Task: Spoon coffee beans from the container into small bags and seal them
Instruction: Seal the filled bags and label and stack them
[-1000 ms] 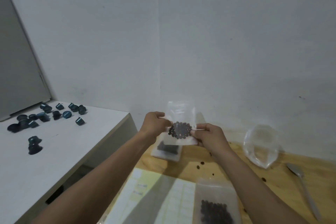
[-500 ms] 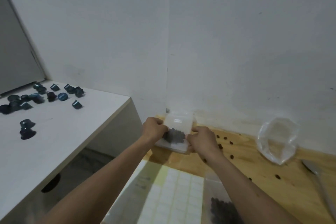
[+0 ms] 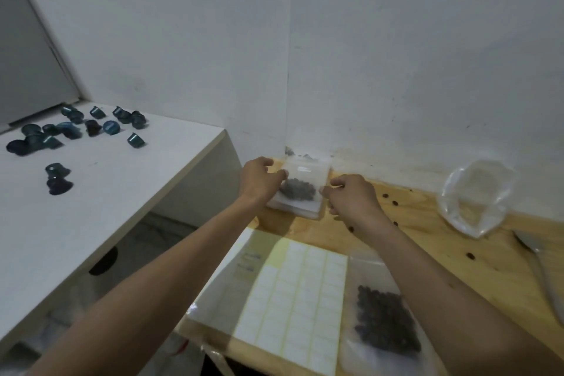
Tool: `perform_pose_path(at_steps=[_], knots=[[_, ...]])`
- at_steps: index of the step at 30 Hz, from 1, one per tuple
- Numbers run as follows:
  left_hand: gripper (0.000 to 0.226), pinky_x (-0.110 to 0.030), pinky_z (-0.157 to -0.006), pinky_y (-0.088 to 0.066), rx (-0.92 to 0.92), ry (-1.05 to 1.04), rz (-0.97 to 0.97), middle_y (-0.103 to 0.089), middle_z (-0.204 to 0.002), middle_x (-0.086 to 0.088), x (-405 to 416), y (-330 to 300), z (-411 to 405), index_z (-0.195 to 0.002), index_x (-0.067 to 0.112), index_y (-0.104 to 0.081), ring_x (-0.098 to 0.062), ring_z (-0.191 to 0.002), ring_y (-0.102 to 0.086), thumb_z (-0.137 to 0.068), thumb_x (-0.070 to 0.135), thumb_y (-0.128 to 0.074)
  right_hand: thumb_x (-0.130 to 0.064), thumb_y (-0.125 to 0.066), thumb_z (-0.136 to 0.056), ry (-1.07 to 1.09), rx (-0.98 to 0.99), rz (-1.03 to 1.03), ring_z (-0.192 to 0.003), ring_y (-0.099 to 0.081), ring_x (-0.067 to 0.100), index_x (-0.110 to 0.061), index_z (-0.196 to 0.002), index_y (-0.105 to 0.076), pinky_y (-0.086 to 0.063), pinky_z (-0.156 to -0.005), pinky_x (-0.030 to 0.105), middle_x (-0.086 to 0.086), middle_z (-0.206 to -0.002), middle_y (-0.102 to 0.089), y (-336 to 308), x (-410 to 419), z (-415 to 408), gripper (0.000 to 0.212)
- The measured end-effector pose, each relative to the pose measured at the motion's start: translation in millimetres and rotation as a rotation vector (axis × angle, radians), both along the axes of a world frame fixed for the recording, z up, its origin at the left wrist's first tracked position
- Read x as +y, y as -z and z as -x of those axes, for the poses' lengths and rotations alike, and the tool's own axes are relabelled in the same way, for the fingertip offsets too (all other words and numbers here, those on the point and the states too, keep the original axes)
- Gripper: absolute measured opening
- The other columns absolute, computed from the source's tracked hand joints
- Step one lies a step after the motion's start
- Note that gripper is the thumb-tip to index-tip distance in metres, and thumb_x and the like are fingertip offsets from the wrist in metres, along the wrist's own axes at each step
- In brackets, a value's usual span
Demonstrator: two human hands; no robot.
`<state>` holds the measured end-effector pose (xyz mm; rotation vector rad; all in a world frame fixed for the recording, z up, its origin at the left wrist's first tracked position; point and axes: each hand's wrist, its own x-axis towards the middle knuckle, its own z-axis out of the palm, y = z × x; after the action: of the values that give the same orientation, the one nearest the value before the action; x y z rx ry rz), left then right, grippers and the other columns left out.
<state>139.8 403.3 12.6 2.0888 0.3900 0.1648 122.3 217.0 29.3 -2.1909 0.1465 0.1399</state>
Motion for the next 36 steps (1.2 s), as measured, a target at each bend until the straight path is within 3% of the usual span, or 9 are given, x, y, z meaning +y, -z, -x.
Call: perform_pose_path(at_steps=[6, 9, 14, 18, 22, 28, 31, 33, 36], knots=[[0.027, -0.035, -0.09, -0.055, -0.192, 0.08, -0.048, -0.075, -0.1, -0.003, -32, -23, 39, -0.112, 0.011, -0.076, -0.019, -0.097, -0.07, -0.09, 0.026, -0.073, -0.021, -0.07, -0.094, -0.012, -0.037, 0.04, -0.072, -0.073, 0.025, -0.014, -0.088, -0.075, -0.062, -0.074, 0.038, 0.008, -0.09, -0.077, -19, -42, 24, 0.01], [0.018, -0.028, -0.071, -0.05, -0.078, 0.284, -0.026, -0.072, -0.081, 0.004, -61, -25, 62, -0.096, 0.012, -0.078, -0.013, -0.079, -0.066, -0.089, 0.028, -0.077, -0.022, -0.072, -0.093, -0.03, -0.022, 0.119, -0.081, -0.074, 0.026, -0.008, -0.089, -0.079, -0.062, -0.083, 0.044, 0.007, -0.091, -0.077, -26, -68, 46, 0.016], [0.053, -0.034, -0.094, -0.054, 0.214, 0.536, -0.121, -0.072, -0.115, -0.004, -97, -12, 91, -0.109, 0.017, -0.073, -0.017, -0.104, -0.066, -0.072, 0.052, -0.089, -0.032, -0.077, -0.087, -0.045, 0.048, 0.27, -0.083, -0.073, 0.024, -0.005, -0.096, -0.08, -0.06, -0.086, 0.044, 0.009, -0.106, -0.077, -22, -106, 86, 0.029], [0.075, -0.038, -0.104, -0.047, 0.275, 0.602, -0.27, -0.059, -0.144, -0.008, -110, -10, 110, -0.133, 0.01, -0.065, -0.026, -0.129, -0.056, -0.072, 0.045, -0.091, -0.032, -0.086, -0.077, -0.027, 0.106, 0.281, -0.107, -0.068, 0.037, 0.003, -0.11, -0.073, -0.054, -0.094, 0.048, 0.021, -0.118, -0.069, -13, -122, 115, 0.05], [0.073, -0.036, -0.098, -0.047, 0.269, 0.533, -0.244, -0.061, -0.141, -0.01, -113, -6, 119, -0.133, 0.01, -0.063, -0.028, -0.128, -0.057, -0.07, 0.031, -0.094, -0.011, -0.084, -0.078, 0.092, 0.04, 0.162, -0.083, -0.072, 0.027, -0.009, -0.099, -0.074, -0.063, -0.072, 0.039, 0.013, -0.099, -0.074, -2, -127, 125, 0.024], [0.094, -0.035, -0.093, -0.049, 0.242, 0.454, -0.168, -0.061, -0.136, -0.013, -118, -5, 125, -0.146, 0.012, -0.048, -0.03, -0.126, -0.057, -0.067, 0.024, -0.097, -0.011, -0.074, -0.087, 0.108, 0.039, 0.109, -0.065, -0.06, 0.02, -0.009, -0.084, -0.074, -0.045, -0.056, 0.024, 0.006, -0.074, -0.063, -5, -133, 130, 0.003], [0.086, -0.036, -0.09, -0.054, 0.22, 0.376, -0.066, -0.066, -0.125, -0.016, -121, -2, 127, -0.142, 0.01, -0.05, -0.031, -0.115, -0.064, -0.068, 0.011, -0.095, -0.013, -0.081, -0.082, 0.072, 0.09, 0.081, -0.057, -0.052, 0.02, -0.013, -0.068, -0.064, -0.042, -0.057, 0.029, 0.007, -0.063, -0.053, 1, -128, 134, 0.022], [0.073, -0.041, -0.09, -0.058, 0.194, 0.331, 0.072, -0.069, -0.114, -0.02, -120, -1, 126, -0.133, 0.005, -0.055, -0.032, -0.106, -0.068, -0.07, 0.0, -0.09, -0.007, -0.082, -0.079, 0.093, 0.086, 0.069, -0.063, -0.057, 0.022, -0.001, -0.087, -0.072, -0.045, -0.061, 0.033, 0.016, -0.074, -0.066, 3, -127, 137, 0.014], [0.038, -0.031, -0.072, -0.057, 0.143, 0.311, 0.277, -0.068, -0.089, -0.019, -116, -5, 123, -0.111, -0.004, -0.066, -0.026, -0.081, -0.067, -0.077, -0.011, -0.081, -0.007, -0.083, -0.079, 0.113, 0.082, 0.021, -0.071, -0.062, 0.021, 0.013, -0.122, -0.06, -0.055, -0.06, 0.038, 0.02, -0.098, -0.069, 3, -132, 135, 0.052]])
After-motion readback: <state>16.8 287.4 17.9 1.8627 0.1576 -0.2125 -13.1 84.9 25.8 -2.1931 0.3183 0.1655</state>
